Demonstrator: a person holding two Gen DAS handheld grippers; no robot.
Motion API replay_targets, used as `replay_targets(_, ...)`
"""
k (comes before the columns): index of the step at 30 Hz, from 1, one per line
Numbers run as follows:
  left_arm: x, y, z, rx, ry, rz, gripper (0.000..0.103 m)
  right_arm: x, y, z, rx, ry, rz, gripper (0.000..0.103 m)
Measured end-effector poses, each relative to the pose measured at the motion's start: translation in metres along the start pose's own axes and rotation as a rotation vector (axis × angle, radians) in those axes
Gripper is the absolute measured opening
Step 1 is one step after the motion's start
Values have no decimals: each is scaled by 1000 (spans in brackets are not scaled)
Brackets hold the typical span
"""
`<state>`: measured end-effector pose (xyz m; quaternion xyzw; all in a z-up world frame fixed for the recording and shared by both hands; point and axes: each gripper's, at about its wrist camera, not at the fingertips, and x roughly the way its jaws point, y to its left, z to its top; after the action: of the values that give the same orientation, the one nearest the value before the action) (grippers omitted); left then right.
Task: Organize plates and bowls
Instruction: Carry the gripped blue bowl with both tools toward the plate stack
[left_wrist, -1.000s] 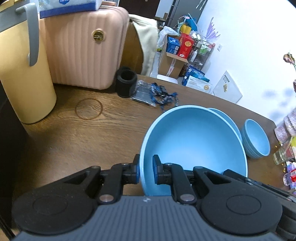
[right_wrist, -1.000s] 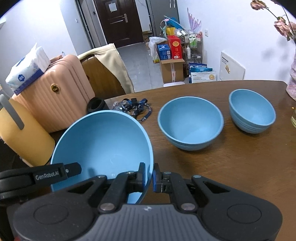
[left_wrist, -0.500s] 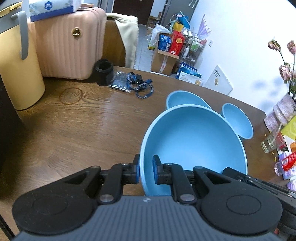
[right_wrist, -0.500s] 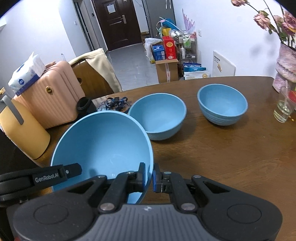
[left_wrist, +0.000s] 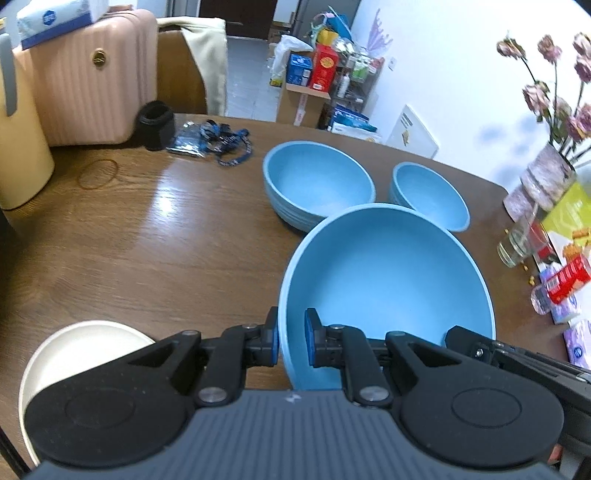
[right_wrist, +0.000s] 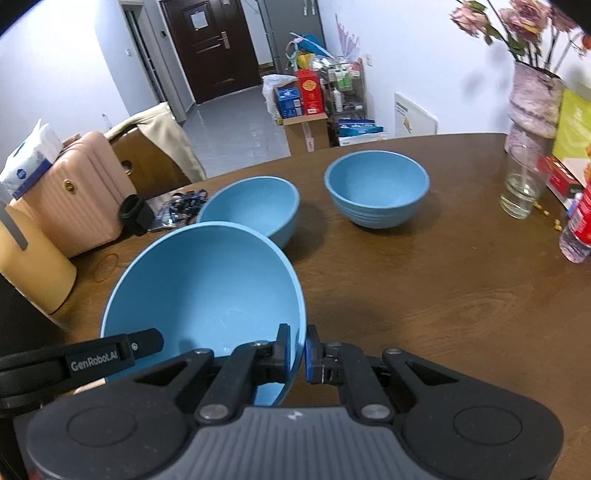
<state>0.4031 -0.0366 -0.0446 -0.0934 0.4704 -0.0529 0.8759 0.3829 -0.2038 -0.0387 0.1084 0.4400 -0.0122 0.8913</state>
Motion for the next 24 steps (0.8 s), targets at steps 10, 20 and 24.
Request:
replay_targets(10,13,-40,-30,41,42,-25,14,-6,-48,-21,40,19,-39,7)
replay_targets(20,26,-66,-59,68,85,-46,14,-8,-86,-46,72,48,-77,7)
replay_targets(24,31,-77,-69,81,103,-52,14,-9,-98,-55,79,58,-92,7)
